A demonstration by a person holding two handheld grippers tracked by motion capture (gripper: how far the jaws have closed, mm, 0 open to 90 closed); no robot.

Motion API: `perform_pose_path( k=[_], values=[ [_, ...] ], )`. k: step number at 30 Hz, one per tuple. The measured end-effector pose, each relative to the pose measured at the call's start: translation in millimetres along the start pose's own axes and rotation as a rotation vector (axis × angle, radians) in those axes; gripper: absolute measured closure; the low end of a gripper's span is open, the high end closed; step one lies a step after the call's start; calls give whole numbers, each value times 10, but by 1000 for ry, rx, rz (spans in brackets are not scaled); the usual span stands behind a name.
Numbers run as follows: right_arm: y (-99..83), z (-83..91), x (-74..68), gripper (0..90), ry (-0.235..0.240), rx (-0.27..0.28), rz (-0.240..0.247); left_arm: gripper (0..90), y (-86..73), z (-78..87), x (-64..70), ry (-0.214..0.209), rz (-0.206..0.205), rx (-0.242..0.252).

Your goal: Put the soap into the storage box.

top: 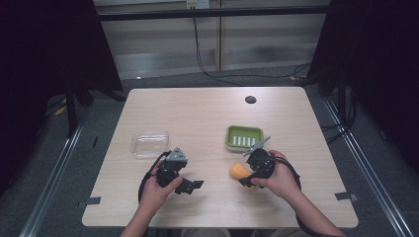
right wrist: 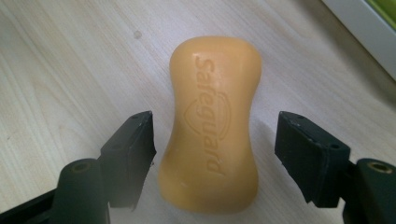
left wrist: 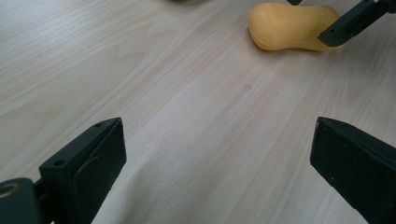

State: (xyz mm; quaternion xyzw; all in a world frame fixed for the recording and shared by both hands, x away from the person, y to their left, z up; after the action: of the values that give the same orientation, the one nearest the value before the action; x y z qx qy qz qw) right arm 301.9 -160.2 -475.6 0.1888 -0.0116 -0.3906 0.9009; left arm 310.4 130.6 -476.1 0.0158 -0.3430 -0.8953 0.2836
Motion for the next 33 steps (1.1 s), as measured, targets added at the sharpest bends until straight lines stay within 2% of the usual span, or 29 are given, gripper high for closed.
perform_pose_path(
  k=[10, 21, 23, 30, 33],
  values=[
    [41, -82, -17, 334, -4, -50, -3, 36, 5, 13, 5, 6, -4, -13],
    [74, -122, -34, 380, -11, -94, -3, 36, 10, 6, 10, 3, -4, -1],
    [83, -124, -40, 395, -16, -100, -1, 37, 13, 12, 12, 3, -8, -14],
    [135, -135, -86, 436, -52, -149, 36, 36, 11, 7, 16, 5, -8, -7],
    [148, -132, -94, 439, -53, -163, 20, 36, 14, 6, 19, 2, -10, -4]
  ],
)
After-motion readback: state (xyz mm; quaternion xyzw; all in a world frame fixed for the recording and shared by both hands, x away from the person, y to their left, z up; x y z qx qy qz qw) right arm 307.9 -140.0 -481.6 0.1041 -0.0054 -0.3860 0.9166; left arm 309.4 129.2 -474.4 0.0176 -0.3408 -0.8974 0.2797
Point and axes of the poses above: each handheld gripper's, and its own axes: z roughly backward along the jaws, y roughly out of its top, x roughly to its right, the point moved 1 cm from there along -z, roughly forward along the jaws, and after that the axes turned 6 degrees about -x, right-handed, at the moved point
